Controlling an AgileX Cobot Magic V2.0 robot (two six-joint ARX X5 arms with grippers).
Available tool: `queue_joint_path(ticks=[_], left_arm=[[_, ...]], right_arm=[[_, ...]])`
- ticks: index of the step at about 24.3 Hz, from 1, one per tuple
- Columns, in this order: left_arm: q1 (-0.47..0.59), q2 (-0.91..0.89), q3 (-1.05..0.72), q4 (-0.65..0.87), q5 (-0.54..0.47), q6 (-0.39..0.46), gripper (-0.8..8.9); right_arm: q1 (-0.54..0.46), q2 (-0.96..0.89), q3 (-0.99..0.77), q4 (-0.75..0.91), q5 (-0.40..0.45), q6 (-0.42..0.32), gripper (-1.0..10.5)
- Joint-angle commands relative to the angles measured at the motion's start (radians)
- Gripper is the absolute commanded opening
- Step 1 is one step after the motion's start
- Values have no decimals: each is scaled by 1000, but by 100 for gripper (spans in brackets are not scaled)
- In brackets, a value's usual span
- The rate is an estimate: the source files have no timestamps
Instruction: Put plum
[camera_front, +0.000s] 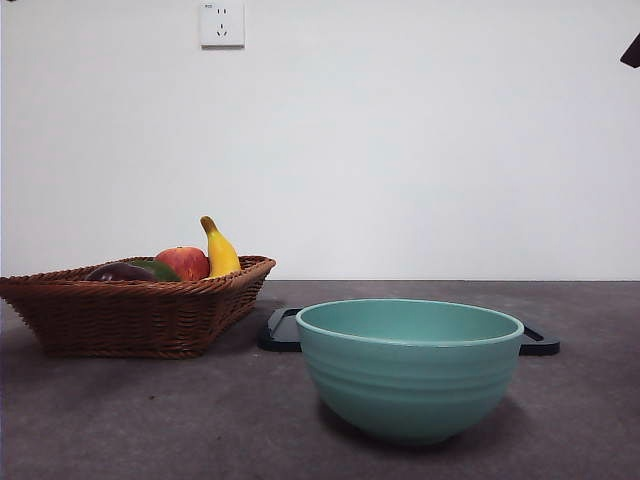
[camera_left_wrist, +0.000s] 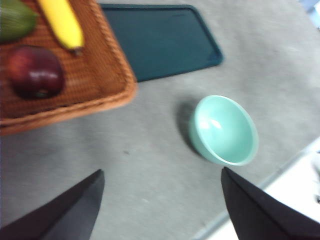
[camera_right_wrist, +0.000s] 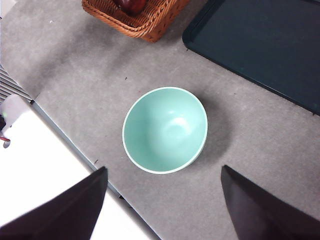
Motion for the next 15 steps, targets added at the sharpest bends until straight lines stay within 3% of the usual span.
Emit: queue_joint_path(ticks=[1,15], left_arm=[[-2,11,21,33,-42,18,425],[-38,195,56,172,-198,18,435]], right_arm=[[6,7,18,8,-3,-11,372],[6,7,18,8,-3,-11,372]])
